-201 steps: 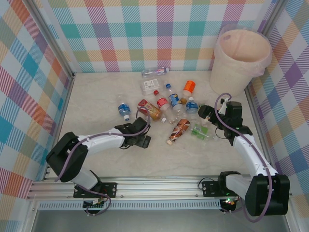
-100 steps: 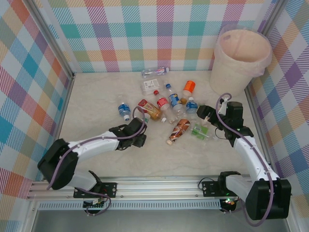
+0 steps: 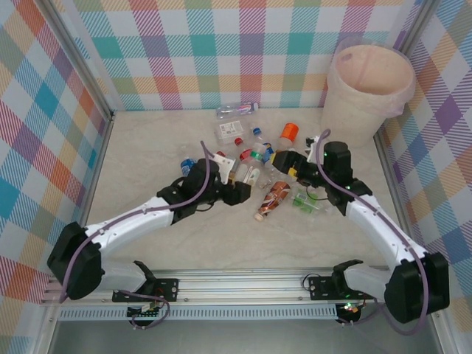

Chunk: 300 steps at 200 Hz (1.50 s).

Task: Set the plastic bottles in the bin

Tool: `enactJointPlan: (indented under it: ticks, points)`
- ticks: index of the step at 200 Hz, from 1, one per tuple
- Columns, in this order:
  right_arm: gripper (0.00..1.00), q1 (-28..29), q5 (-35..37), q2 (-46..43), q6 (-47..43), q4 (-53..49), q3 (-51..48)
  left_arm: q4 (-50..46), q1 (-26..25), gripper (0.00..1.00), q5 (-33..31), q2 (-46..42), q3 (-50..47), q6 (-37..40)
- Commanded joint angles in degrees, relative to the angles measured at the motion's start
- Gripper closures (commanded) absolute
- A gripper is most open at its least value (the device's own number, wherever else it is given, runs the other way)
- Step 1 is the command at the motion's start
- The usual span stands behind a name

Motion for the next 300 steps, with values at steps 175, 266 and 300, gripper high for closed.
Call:
enactJointPlan:
  ticks: [175,266,300]
  points:
    - [0.56,3.05,12.10,4.99,1.76,-2.37,8.72,10.18,-2.42,0.54,10.20,6.53,2.53,0.93]
    - [0.68,1.78,14.07,5.14,-5.94,-8.13,13.26,8.56,-2.06,0.20,8.89,5.93,4.48,-1.16]
    - [0.69,-1.89,15.15,5.33,-9.11,-9.75,15.55,10.28,-0.17,0.06,5.33,1.43,1.76,-1.76]
